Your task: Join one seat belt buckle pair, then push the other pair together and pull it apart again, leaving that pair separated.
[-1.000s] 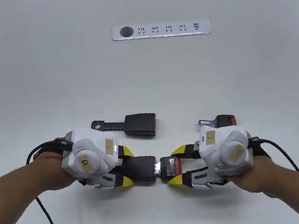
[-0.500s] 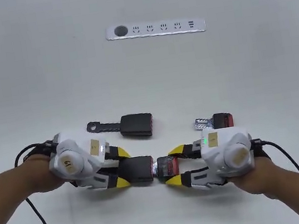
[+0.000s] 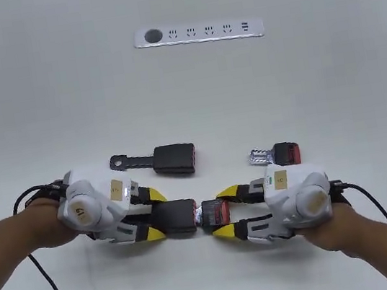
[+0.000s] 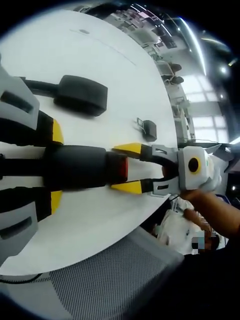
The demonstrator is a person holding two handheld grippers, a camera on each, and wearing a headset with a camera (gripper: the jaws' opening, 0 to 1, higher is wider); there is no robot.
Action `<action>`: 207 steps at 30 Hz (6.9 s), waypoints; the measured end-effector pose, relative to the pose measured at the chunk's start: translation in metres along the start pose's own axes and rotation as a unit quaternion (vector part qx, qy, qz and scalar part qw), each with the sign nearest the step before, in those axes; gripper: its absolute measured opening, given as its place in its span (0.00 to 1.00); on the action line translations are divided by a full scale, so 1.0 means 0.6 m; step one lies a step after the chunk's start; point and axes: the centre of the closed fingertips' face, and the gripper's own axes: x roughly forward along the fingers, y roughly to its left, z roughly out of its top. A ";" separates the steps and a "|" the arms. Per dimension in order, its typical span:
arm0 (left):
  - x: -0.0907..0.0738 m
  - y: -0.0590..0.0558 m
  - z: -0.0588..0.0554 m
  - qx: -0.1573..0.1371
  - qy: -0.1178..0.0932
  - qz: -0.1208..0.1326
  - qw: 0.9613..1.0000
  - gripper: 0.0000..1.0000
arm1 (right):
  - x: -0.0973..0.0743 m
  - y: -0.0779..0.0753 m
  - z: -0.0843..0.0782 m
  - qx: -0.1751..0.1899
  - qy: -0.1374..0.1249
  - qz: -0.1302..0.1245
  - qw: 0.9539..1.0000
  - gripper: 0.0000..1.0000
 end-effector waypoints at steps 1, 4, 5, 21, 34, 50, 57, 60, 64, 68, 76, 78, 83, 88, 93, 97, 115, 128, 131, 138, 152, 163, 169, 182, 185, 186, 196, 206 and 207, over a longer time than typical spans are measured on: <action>-0.001 0.000 0.000 -0.001 0.000 -0.001 1.000 0.31 | 0.001 -0.001 -0.001 0.002 -0.002 0.000 1.000 0.32; 0.000 0.002 -0.003 -0.004 0.000 0.000 1.000 0.31 | 0.001 -0.002 -0.002 0.003 -0.004 0.000 1.000 0.32; 0.000 0.002 -0.003 -0.004 -0.001 0.000 1.000 0.31 | 0.001 -0.002 -0.001 0.004 -0.005 0.000 1.000 0.32; 0.001 0.002 -0.005 0.005 0.015 -0.010 1.000 0.32 | 0.004 0.002 0.000 -0.006 -0.007 -0.014 1.000 0.34; 0.004 0.000 0.001 0.046 0.060 0.013 0.997 0.37 | -0.004 0.013 -0.003 0.003 0.038 -0.038 0.999 0.46; -0.089 0.046 0.050 -0.031 -0.004 0.097 0.995 0.74 | -0.118 -0.043 0.033 0.040 -0.034 -0.095 0.994 0.68; -0.112 0.104 0.050 -0.030 -0.001 0.120 0.992 0.71 | -0.170 -0.110 0.025 0.053 -0.034 -0.118 0.991 0.75; -0.114 0.123 0.054 -0.031 0.002 0.123 0.992 0.71 | -0.185 -0.136 0.017 0.052 -0.027 -0.127 0.990 0.76; -0.107 0.131 0.053 -0.023 0.014 0.112 0.993 0.71 | -0.191 -0.156 0.002 0.049 -0.007 -0.124 0.991 0.77; -0.097 0.144 0.047 -0.021 0.020 0.102 0.994 0.71 | -0.195 -0.177 -0.010 0.048 0.000 -0.122 0.991 0.79; -0.067 0.170 0.044 -0.021 0.022 0.086 0.996 0.69 | -0.183 -0.190 -0.046 0.052 0.038 -0.104 0.993 0.78; -0.056 0.174 0.042 -0.024 0.021 0.085 0.996 0.69 | -0.180 -0.190 -0.057 0.055 0.048 -0.097 0.993 0.72; -0.026 0.172 0.026 -0.024 0.029 0.059 0.998 0.65 | -0.173 -0.196 -0.073 0.052 0.056 -0.084 0.994 0.70; -0.008 0.171 0.021 -0.027 0.039 0.050 0.998 0.56 | -0.166 -0.201 -0.091 0.045 0.073 -0.068 0.994 0.68; 0.006 0.168 0.011 -0.020 0.047 0.040 0.998 0.54 | -0.166 -0.192 -0.094 0.041 0.082 -0.055 0.994 0.64; 0.006 0.175 0.010 -0.022 0.043 0.031 0.998 0.49 | -0.159 -0.192 -0.095 0.019 0.088 -0.048 0.995 0.59; 0.008 0.179 0.009 -0.014 0.050 0.021 0.998 0.34 | -0.164 -0.193 -0.095 -0.018 0.115 -0.035 0.993 0.34; 0.007 0.178 0.008 -0.015 0.063 0.015 0.998 0.34 | -0.160 -0.192 -0.094 -0.022 0.130 -0.022 0.991 0.33; 0.007 0.178 0.008 -0.018 0.066 0.015 0.998 0.34 | -0.152 -0.190 -0.087 -0.026 0.128 -0.018 0.991 0.33; 0.007 0.177 0.006 -0.020 0.070 0.016 0.997 0.34 | -0.131 -0.189 -0.076 -0.030 0.129 -0.014 0.991 0.33; 0.009 0.175 0.008 -0.025 0.083 0.016 0.996 0.33 | -0.077 -0.185 -0.047 -0.041 0.119 -0.006 0.992 0.33; 0.009 0.177 0.004 -0.030 0.088 0.016 0.996 0.33 | -0.039 -0.184 -0.013 -0.041 0.107 0.002 0.993 0.33; 0.008 0.177 0.005 -0.032 0.090 0.017 0.995 0.34 | -0.022 -0.182 -0.001 -0.045 0.101 0.005 0.994 0.33; 0.010 0.178 0.003 -0.038 0.091 0.019 0.995 0.33 | -0.001 -0.179 0.010 -0.030 0.093 0.005 0.995 0.33; 0.010 0.177 0.003 -0.037 0.094 0.020 0.995 0.33 | 0.002 -0.176 0.014 -0.031 0.095 0.005 0.995 0.33; 0.010 0.177 0.004 -0.036 0.096 0.018 0.995 0.33 | 0.003 -0.180 0.014 -0.032 0.096 0.006 0.995 0.33; 0.010 0.178 0.002 -0.030 0.109 0.012 0.994 0.33 | 0.017 -0.179 0.023 -0.034 0.098 0.010 0.995 0.33; 0.010 0.179 0.002 -0.030 0.113 0.009 0.993 0.32 | 0.028 -0.178 0.033 -0.031 0.102 0.007 0.994 0.32; 0.009 0.179 0.002 -0.030 0.113 0.008 0.993 0.32 | 0.028 -0.178 0.034 -0.030 0.102 0.006 0.994 0.32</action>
